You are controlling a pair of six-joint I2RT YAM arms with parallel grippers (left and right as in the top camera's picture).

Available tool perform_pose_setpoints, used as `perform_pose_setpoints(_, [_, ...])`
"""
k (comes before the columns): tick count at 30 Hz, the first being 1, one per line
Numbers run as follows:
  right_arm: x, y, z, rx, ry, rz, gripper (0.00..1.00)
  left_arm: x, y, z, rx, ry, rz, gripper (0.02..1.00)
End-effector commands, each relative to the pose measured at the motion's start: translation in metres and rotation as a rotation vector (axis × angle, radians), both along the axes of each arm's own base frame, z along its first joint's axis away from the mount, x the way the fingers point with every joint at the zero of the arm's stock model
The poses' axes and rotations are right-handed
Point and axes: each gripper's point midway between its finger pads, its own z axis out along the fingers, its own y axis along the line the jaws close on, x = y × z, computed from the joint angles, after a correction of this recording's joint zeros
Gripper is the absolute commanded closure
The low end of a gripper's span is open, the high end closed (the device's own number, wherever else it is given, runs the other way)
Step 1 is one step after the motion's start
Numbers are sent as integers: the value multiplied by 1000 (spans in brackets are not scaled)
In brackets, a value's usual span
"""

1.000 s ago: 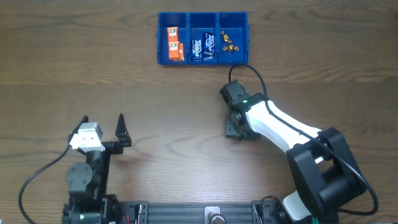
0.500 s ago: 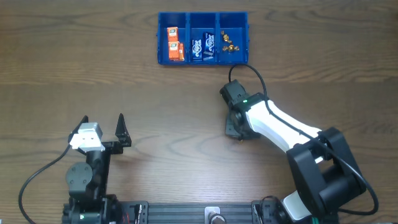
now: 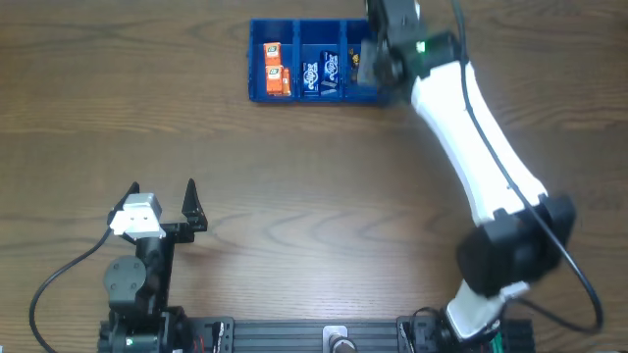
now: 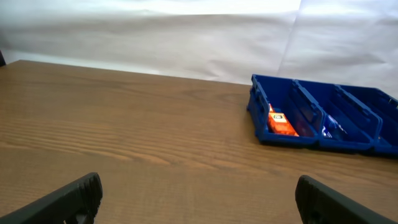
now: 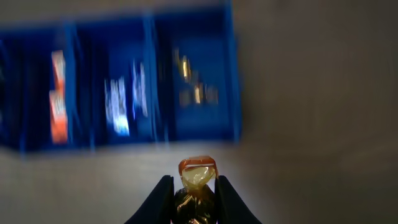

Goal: Sort Candies Into Trays

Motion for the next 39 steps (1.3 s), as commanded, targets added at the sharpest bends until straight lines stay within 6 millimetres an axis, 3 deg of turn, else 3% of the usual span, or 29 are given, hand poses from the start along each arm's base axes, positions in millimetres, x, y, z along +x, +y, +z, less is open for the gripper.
perform_pose_setpoints(1, [50,-12,-28,-82,5,-10,831,-1,-1,-16,10,51,-6,20])
perform_pose_setpoints(5, [69,-18,-56,-74,15,-26,818,-1,-1,-16,10,51,-6,20])
perform_pose_setpoints(9, [76,-15,-74,-77,29,-3,801,-1,-1,-16,10,51,-6,20])
perform_pose_setpoints(22, [80,9,-76,-73,-1,45,724,-1,-1,-16,10,51,-6,23])
perform_pose_setpoints(24, [81,9,-76,-71,-5,45,687,-1,-1,-16,10,51,-6,20])
perform_pose_setpoints(28, [78,7,-75,-75,6,44,476,-1,-1,-16,10,51,-6,20])
perform_pose_setpoints(30, [72,1,-66,-131,5,46,229,-1,-1,-16,10,51,-6,23])
perform_pose_setpoints(33, [53,-6,-38,-211,-27,19,42,-1,-1,-16,10,51,-6,23])
perform_pose_setpoints(36, [27,-7,4,-159,-145,50,1,-1,-1,-16,10,51,-6,20])
perform_pose_setpoints(39, [-14,-26,34,-122,-263,31,1,-1,-1,-16,10,51,-6,20])
